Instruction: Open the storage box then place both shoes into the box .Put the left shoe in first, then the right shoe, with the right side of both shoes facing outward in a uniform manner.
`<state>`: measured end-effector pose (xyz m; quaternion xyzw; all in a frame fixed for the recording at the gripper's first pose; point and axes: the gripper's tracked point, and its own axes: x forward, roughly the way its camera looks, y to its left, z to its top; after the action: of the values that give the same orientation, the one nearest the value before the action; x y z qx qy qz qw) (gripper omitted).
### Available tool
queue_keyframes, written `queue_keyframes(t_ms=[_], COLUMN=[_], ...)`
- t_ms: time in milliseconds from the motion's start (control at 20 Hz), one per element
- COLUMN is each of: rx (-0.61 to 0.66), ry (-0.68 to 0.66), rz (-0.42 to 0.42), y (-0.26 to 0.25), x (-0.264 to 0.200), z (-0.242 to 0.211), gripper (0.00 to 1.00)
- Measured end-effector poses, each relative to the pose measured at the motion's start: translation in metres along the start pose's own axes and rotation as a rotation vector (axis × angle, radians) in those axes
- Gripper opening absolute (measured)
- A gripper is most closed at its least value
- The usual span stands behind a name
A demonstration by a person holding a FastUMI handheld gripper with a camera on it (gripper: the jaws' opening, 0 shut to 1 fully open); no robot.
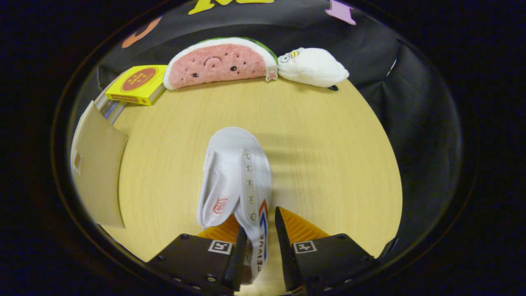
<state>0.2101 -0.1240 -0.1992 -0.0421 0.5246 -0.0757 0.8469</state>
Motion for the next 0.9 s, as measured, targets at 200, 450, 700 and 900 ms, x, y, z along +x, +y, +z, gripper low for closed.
queue_keyframes(t_ms=[200,450,700,900], rx=[0.006,0.203,0.352,0.44], ry=[0.007,0.019,0.041,0.024], rz=[0.035,0.164,0.276,0.334], y=[0.004,-0.006,-0.002,0.002], x=[0.005,0.01,-0.001,-0.041], z=[0.009,0.007,0.004,0.009], gripper=[0.22,0.01,0.0,0.0])
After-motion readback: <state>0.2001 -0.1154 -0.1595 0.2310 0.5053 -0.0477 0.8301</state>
